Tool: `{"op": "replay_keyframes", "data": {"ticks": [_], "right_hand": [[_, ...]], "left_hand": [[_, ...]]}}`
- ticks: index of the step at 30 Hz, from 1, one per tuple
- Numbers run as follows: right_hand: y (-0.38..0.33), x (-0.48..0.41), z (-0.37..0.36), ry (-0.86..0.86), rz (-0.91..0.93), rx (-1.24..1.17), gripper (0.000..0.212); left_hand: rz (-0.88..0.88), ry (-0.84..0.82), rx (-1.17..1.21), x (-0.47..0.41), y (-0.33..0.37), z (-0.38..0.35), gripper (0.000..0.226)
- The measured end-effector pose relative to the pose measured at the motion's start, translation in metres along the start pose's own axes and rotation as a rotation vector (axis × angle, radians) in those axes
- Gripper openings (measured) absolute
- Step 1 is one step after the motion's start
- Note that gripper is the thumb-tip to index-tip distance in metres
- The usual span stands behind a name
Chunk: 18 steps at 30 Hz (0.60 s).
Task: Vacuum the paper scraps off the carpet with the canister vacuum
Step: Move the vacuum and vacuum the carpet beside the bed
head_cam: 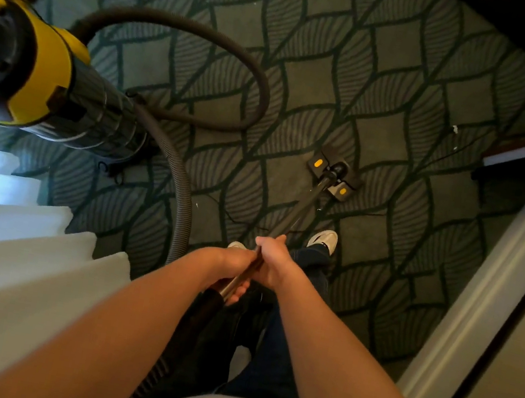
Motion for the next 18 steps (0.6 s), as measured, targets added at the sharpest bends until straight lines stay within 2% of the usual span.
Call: {"op": "replay_keyframes", "data": {"ticks": [4,9,15,18], "right_hand": [[0.018,0.007,-0.021,-0.022,-0.014,-0.021,0.077],[0.030,0.001,-0.027,0.030,-0.032,0.042,0.070],[0.041,0.000,-0.018,0.047,-0.075,0.113,0.030],[0.043,0.002,-0.013,0.024,-0.075,0.153,0.024]], "left_hand": [[0.027,0.011,-0.025,0.013,-0.020,0.013,0.063],[-0.013,0.028,-0.053,0.021,-0.031,0.016,0.061],[-0.007,0.011,-0.026,0.017,-0.042,0.009,0.060],[-0.030,0.013,-0.019,0.021,-0.043,0.001,0.058]]}}
Point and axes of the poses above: each hand's wrist, its own x-axis away from the middle knuckle, its own z-axis out of the back of the hand, y = z × x, the point moved 6 cm from there along -x, towards the middle knuckle, and after that the axes turned 10 degrees about x, right-handed, at the moved point
